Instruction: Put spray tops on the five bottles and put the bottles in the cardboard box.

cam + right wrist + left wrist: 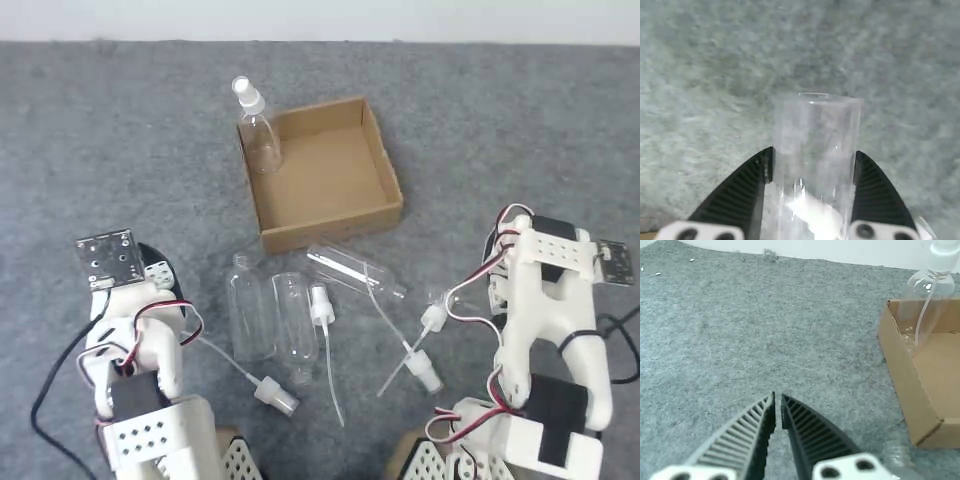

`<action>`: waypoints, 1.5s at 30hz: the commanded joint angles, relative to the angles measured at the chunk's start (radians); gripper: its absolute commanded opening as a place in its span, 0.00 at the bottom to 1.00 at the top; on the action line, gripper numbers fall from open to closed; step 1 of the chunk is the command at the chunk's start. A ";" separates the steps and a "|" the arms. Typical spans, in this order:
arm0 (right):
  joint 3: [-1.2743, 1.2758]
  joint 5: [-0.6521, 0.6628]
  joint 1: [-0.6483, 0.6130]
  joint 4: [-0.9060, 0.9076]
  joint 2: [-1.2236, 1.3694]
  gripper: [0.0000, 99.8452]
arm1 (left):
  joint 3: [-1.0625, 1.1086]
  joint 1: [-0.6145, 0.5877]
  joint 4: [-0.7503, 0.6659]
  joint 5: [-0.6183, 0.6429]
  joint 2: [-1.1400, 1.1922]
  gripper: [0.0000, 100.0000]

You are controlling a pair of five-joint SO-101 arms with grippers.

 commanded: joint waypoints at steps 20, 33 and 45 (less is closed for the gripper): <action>-0.183 0.018 0.012 0.205 -0.015 0.29 | -0.016 -0.003 -0.031 -0.012 -0.017 0.01; -0.417 0.423 0.004 0.524 -0.125 0.29 | -0.016 -0.003 -0.032 -0.014 -0.017 0.01; -0.448 0.852 0.002 0.530 -0.131 0.28 | -0.016 -0.003 -0.032 -0.014 -0.017 0.01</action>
